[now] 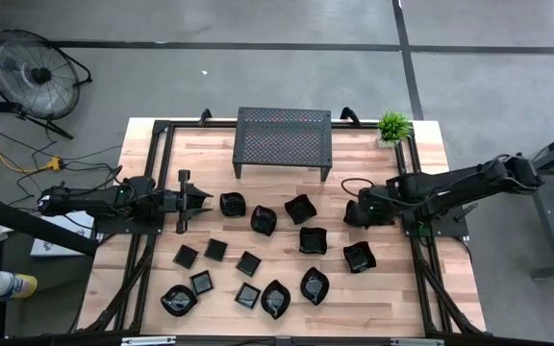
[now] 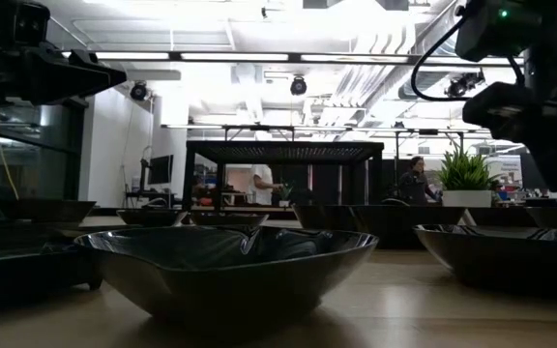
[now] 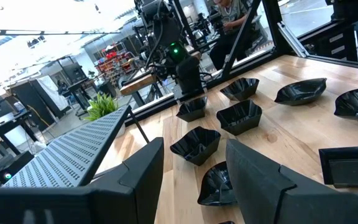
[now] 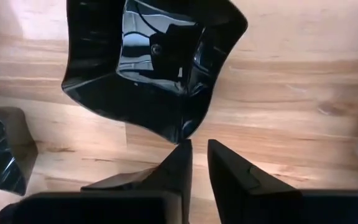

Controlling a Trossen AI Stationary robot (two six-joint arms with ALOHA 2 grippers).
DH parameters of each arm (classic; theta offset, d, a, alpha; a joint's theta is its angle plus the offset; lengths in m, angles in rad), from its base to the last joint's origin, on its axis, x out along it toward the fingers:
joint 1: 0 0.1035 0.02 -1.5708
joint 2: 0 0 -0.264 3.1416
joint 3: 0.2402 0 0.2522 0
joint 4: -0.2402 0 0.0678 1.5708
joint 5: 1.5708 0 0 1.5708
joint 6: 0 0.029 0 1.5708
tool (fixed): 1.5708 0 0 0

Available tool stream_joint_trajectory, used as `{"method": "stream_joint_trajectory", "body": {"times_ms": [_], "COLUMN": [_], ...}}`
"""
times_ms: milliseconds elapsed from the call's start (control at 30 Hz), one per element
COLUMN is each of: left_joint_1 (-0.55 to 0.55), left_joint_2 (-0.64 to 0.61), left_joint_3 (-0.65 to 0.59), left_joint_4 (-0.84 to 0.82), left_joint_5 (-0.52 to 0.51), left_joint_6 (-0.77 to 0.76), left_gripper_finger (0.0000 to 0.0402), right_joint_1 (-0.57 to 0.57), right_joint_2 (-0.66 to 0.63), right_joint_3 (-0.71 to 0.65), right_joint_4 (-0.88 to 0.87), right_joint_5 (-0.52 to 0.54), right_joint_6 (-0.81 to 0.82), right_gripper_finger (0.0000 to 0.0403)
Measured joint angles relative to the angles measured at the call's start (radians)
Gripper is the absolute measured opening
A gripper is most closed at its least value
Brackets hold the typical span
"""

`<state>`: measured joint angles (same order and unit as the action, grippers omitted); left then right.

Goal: Pick & Place Mini shaped plates
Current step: Put the black distorted square plate on the shelf

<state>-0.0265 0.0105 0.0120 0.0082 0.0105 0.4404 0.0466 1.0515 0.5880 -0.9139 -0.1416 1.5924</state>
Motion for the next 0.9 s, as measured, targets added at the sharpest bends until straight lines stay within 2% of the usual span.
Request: {"method": "stream_joint_trajectory", "body": {"times_ms": [333,467,900], "left_joint_1": [0.0,0.0,0.0], "left_joint_2": [0.0,0.0,0.0], "left_joint_3": [0.0,0.0,0.0], "left_joint_4": [0.0,0.0,0.0], "left_joint_5": [0.0,0.0,0.0], "left_joint_6": [0.0,0.0,0.0], "left_gripper_finger": [0.017,0.017,0.017], "right_joint_1": [0.0,0.0,0.0], "right_joint_2": [0.005,0.033,0.139], "right_joint_3": [0.0,0.0,0.0], "right_joint_4": [-0.039,-0.036,0.015], "right_joint_5": [0.122,0.136,0.163], "right_joint_6": [0.008,0.014,0.002], "right_gripper_finger": [0.0106,0.0121,0.0124]}}
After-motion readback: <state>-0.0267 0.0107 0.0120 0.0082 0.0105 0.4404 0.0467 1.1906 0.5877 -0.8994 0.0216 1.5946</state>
